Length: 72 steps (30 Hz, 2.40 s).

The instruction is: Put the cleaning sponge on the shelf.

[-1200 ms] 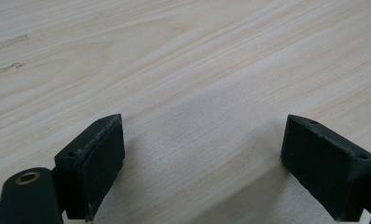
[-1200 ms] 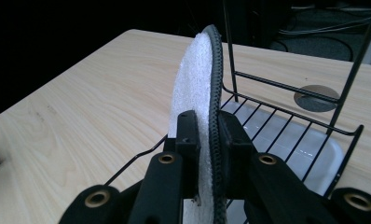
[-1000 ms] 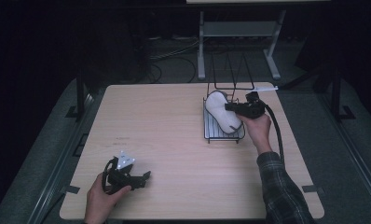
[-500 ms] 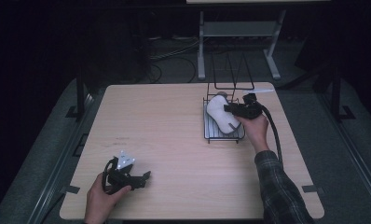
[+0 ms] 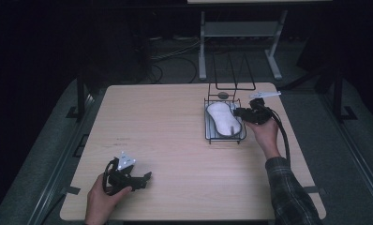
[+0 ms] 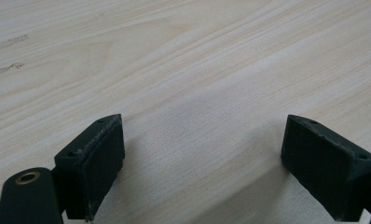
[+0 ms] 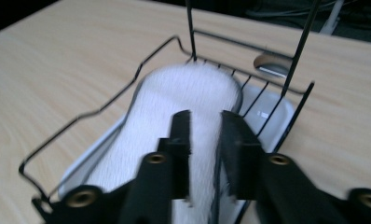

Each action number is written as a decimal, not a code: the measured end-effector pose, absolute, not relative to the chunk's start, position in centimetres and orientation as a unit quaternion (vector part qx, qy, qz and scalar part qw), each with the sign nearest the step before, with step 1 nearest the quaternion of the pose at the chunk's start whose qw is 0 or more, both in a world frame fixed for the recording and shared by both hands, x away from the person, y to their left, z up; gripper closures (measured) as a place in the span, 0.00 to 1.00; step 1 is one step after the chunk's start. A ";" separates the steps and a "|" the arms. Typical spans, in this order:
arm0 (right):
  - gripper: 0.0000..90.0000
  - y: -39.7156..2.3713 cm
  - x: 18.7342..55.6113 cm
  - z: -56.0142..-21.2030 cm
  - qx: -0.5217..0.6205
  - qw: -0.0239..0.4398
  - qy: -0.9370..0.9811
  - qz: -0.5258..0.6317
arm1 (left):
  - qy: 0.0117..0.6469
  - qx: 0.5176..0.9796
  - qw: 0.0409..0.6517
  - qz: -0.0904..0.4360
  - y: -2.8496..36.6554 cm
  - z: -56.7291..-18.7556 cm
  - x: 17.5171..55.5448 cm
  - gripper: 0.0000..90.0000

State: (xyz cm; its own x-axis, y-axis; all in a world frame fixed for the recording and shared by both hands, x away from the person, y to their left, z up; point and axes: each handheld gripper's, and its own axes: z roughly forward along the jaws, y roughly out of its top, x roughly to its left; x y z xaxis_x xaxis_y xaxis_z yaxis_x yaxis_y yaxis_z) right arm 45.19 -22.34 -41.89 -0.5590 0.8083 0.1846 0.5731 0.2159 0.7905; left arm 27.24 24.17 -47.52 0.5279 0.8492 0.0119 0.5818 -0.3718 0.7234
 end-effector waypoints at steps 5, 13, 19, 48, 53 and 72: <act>0.94 -22.3 44.3 -42.8 0.444 0.122 0.782 0.420 | 0.445 0.805 0.341 0.196 24.2 -47.5 27.2 0.14; 0.91 -21.5 42.9 -43.3 0.420 0.116 0.797 0.419 | 0.445 0.805 0.341 0.196 24.2 -47.5 27.2 0.14; 0.73 -22.7 41.8 -42.1 0.422 0.119 0.787 0.435 | 0.445 0.804 0.342 0.196 24.2 -47.5 27.3 0.14; 0.14 -26.7 34.1 -42.4 0.443 0.144 0.788 0.402 | 0.445 0.804 0.341 0.196 24.2 -47.5 27.3 0.14; 0.08 -27.2 32.6 -42.8 0.444 0.146 0.790 0.398 | 0.445 0.804 0.342 0.196 24.2 -47.5 27.3 0.14; 0.02 -29.5 27.1 -46.8 0.452 0.165 0.796 0.368 | 0.444 0.805 0.341 0.197 24.2 -47.5 27.3 0.14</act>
